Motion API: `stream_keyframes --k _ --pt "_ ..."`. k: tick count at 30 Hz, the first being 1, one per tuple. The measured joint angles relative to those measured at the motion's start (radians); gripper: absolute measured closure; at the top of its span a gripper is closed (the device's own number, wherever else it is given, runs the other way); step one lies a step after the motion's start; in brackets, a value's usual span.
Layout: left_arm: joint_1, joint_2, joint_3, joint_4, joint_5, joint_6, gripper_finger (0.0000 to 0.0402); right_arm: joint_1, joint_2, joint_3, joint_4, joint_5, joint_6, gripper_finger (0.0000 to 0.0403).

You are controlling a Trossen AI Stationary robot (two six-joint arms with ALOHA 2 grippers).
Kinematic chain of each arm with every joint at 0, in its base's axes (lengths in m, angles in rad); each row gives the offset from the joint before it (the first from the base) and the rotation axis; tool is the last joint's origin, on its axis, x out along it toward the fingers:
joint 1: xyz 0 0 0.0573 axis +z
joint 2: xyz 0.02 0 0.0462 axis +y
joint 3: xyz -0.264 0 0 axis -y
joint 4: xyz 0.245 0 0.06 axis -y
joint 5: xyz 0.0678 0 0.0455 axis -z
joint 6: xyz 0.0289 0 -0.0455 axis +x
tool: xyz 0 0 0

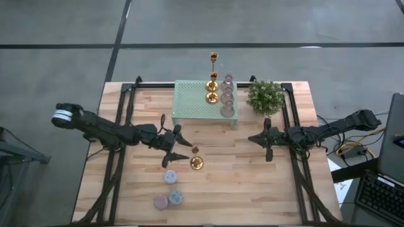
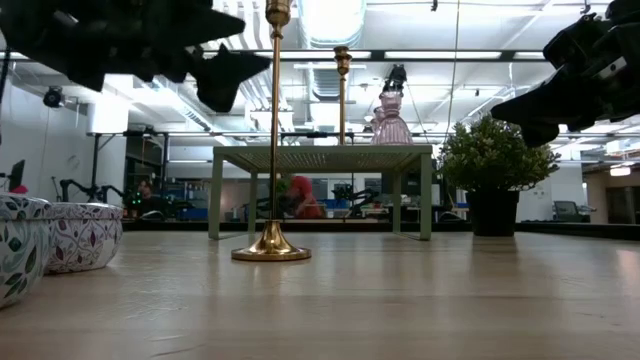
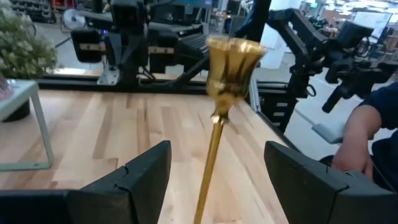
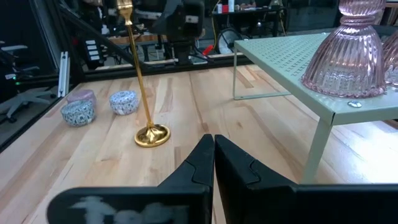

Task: Pick & Place candle stick holders
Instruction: Put the gold candle holder on the shelf aligned with the other candle holder on the shelf

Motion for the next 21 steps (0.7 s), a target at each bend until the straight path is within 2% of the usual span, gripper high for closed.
stream_keyframes --k 10,15,21 --pt "-0.005 0.174 0.075 0.09 -0.004 -0.026 0.014 0.0 0.0 0.0 0.0 0.0 0.0 0.0394" --pt "-0.005 0.182 0.087 0.088 -0.004 -0.026 0.0152 0.0 0.0 0.0 0.0 0.0 0.0 0.0394" --pt "-0.005 0.168 0.087 0.089 -0.001 -0.026 0.0192 0.0 0.0 0.0 0.0 0.0 0.0 0.0394"
